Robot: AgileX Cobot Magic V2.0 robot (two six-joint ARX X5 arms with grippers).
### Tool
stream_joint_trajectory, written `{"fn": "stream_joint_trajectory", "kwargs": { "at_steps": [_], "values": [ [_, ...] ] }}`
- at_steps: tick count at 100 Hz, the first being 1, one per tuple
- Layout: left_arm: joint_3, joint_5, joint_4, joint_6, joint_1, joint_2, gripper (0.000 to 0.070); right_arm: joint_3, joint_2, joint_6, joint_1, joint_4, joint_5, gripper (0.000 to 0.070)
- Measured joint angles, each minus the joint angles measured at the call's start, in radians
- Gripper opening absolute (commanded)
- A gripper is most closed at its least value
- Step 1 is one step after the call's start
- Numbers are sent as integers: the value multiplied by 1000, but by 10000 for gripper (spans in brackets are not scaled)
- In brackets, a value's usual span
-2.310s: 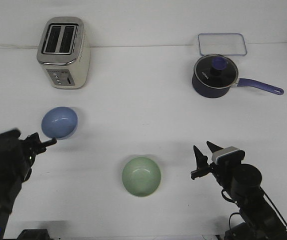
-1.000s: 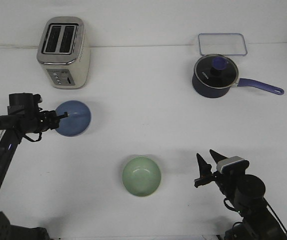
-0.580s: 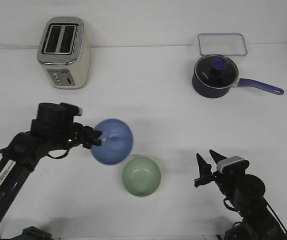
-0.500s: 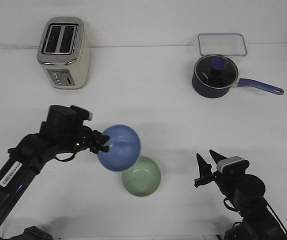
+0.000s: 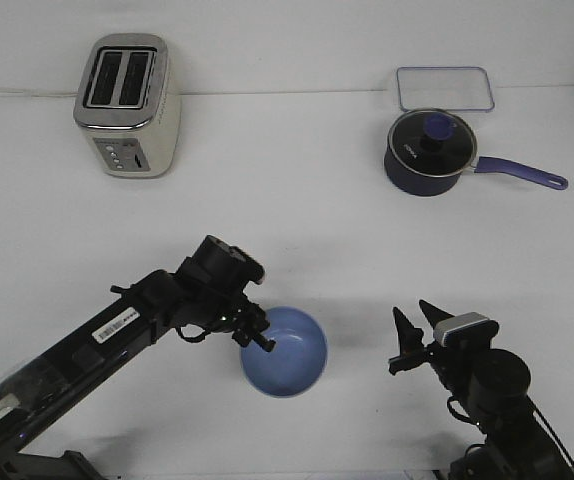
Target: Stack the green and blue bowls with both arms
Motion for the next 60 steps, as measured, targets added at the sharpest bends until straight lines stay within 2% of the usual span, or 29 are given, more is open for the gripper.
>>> {"fn": "stream_joint_trajectory", "kwargs": {
  "at_steps": [8, 12, 16, 17, 21, 24, 26, 45, 52, 60],
  "values": [
    [0, 1, 0, 11, -4, 21, 21, 0, 0, 0, 0, 0, 0, 340],
    [0, 1, 0, 14, -2, 29, 62, 0, 0, 0, 0, 0, 0, 340],
    [0, 1, 1, 14, 0, 35, 192, 0, 0, 0, 0, 0, 0, 340],
    [0, 1, 1, 14, -1, 36, 246, 0, 0, 0, 0, 0, 0, 340],
    [0, 1, 2, 14, 0, 38, 364, 0, 0, 0, 0, -1, 0, 340],
    [0, 1, 4, 14, -1, 38, 435, 0, 0, 0, 0, -2, 0, 340],
    [0, 2, 6, 14, -1, 38, 457, 0, 0, 0, 0, -3, 0, 340],
    [-3, -2, 36, 17, 13, 1, 463, 0, 0, 0, 0, -8, 0, 340],
    [-5, -42, 46, 17, 34, -68, 463, 0, 0, 0, 0, -9, 1, 340],
    [-5, -140, 84, 18, 72, -188, 463, 0, 0, 0, 0, -13, 10, 340]
  ]
}}
